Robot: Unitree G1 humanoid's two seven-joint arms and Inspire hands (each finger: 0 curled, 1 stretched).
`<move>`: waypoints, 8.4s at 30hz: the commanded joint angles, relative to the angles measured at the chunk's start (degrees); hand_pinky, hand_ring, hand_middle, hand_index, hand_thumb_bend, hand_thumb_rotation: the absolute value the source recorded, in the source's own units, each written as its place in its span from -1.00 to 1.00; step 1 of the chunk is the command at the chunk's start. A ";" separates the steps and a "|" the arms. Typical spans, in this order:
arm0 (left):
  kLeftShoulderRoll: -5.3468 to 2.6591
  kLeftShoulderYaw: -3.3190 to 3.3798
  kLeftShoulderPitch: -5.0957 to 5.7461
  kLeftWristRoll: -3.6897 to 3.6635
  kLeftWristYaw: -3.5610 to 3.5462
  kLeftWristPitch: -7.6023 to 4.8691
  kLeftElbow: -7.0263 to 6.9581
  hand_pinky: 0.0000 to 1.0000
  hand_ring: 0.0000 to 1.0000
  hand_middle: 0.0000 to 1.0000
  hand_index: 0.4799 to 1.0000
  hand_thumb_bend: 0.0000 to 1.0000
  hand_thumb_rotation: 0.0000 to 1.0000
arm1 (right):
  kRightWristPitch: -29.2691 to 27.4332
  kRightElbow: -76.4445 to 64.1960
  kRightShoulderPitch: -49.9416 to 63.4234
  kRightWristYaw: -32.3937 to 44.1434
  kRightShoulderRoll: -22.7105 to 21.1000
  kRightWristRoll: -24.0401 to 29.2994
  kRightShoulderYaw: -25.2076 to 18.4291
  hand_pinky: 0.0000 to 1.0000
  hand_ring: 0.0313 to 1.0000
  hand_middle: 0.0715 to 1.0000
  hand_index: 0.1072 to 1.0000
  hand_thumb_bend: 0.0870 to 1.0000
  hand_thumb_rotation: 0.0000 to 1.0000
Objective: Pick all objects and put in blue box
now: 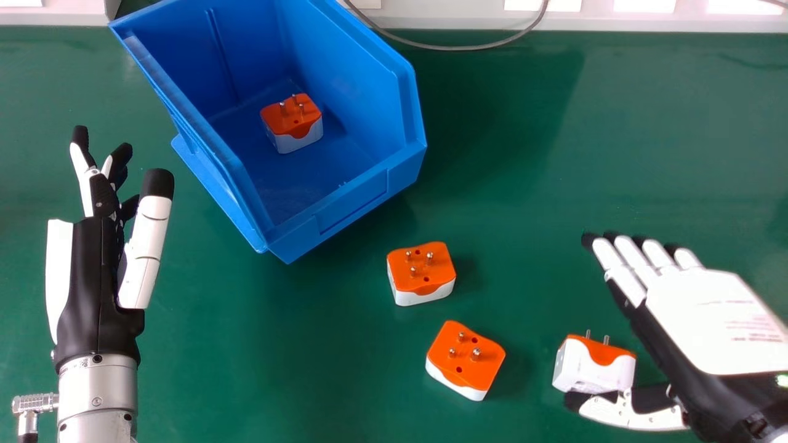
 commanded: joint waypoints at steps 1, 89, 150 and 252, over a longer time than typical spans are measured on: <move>0.71 0.56 0.18 -0.37 -0.12 -0.93 -1.51 0.77 0.93 0.91 0.81 0.43 1.00 | -1.08 0.93 -1.73 1.18 -1.36 1.22 -0.85 1.00 0.99 1.00 0.98 -0.29 0.06; 2.11 1.99 -0.06 -1.38 -3.32 5.53 -6.88 0.79 0.94 0.95 0.93 0.34 1.00 | 3.19 19.12 -19.67 5.63 -3.65 -6.41 10.77 -0.05 0.14 0.22 0.06 -0.25 -0.79; 2.04 1.30 -1.84 -0.36 -1.59 3.80 -3.64 0.79 0.94 0.95 0.92 0.45 1.00 | 0.63 16.83 -52.43 -1.06 14.35 1.23 17.01 -0.30 -0.12 -0.06 -0.11 -0.11 -1.00; 0.92 1.37 2.71 -1.26 -2.28 2.77 -7.65 0.82 0.95 0.94 0.86 0.42 1.00 | 4.51 3.72 0.02 -11.04 14.97 -17.45 20.21 0.63 0.75 0.87 0.85 0.28 0.04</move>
